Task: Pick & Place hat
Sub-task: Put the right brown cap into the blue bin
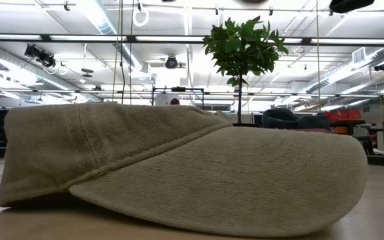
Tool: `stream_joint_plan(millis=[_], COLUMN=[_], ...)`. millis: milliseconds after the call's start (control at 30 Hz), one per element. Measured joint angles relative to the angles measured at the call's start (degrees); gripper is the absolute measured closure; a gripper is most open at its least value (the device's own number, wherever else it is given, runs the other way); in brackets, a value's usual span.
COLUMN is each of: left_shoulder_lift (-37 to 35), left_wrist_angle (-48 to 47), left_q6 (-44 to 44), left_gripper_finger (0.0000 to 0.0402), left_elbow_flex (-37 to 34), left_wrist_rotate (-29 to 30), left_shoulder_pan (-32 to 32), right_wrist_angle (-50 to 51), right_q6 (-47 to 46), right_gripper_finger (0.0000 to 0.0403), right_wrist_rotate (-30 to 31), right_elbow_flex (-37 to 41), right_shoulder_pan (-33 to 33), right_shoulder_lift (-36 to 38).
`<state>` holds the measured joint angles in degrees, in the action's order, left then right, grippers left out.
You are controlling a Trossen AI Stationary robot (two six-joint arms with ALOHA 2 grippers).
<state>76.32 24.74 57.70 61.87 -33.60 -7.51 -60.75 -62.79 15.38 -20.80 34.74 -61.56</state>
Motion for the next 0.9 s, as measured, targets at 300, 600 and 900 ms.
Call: stream_joint_plan(millis=[300, 600, 900], left_shoulder_lift=[0.04, 0.04, 0.04], left_wrist_angle=[-1.88, -7.29, -14.69], left_q6=[0.1, -3.33, -13.59], left_gripper_finger=[0.0395, 0.0395, 0.0395], left_elbow_flex=[0.0, 0.0, 0.0], left_wrist_rotate=[-6.95, -18.61, -27.4], left_shoulder_pan=[-8.21, -19.31, -33.94], right_wrist_angle=[13.52, 13.97, 12.98], right_q6=[-9.11, -10.27, -14.86], right_gripper_finger=[0.0125, 0.0135, 0.0136], right_wrist_rotate=[2.65, 9.07, 18.42], right_elbow_flex=[0.0, 0.0, 0.0], right_shoulder_pan=[0.31, 0.24, 0.22], right_shoulder_lift=[0.0, 0.0, 0.0])
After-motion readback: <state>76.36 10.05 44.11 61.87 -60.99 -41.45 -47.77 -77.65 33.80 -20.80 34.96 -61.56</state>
